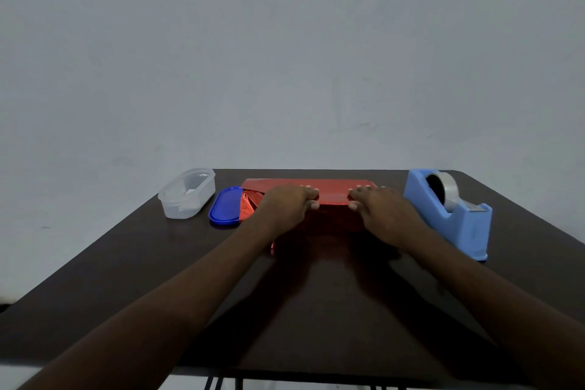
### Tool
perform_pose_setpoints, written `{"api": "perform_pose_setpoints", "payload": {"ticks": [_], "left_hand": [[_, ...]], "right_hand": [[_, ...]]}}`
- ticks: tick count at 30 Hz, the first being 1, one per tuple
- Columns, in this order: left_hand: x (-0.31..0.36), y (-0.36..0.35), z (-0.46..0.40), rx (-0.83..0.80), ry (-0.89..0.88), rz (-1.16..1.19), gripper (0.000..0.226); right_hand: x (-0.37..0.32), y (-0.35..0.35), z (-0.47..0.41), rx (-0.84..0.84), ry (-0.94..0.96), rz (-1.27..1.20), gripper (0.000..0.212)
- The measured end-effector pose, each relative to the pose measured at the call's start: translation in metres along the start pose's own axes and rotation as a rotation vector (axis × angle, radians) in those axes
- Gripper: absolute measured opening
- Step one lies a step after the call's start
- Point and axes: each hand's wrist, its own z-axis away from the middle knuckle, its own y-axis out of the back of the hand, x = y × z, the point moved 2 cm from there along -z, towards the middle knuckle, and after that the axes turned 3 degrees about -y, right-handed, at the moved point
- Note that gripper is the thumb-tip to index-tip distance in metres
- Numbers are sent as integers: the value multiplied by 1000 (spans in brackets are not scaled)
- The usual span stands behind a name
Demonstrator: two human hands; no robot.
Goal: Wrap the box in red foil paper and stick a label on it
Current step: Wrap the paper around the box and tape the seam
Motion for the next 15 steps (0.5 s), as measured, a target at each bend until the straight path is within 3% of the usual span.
{"api": "perform_pose_setpoints", "payload": {"ticks": [15], "left_hand": [[-9,-8,6,157,-4,91,40]], "right_hand": [[8,1,-2,147,-93,35,30]]}}
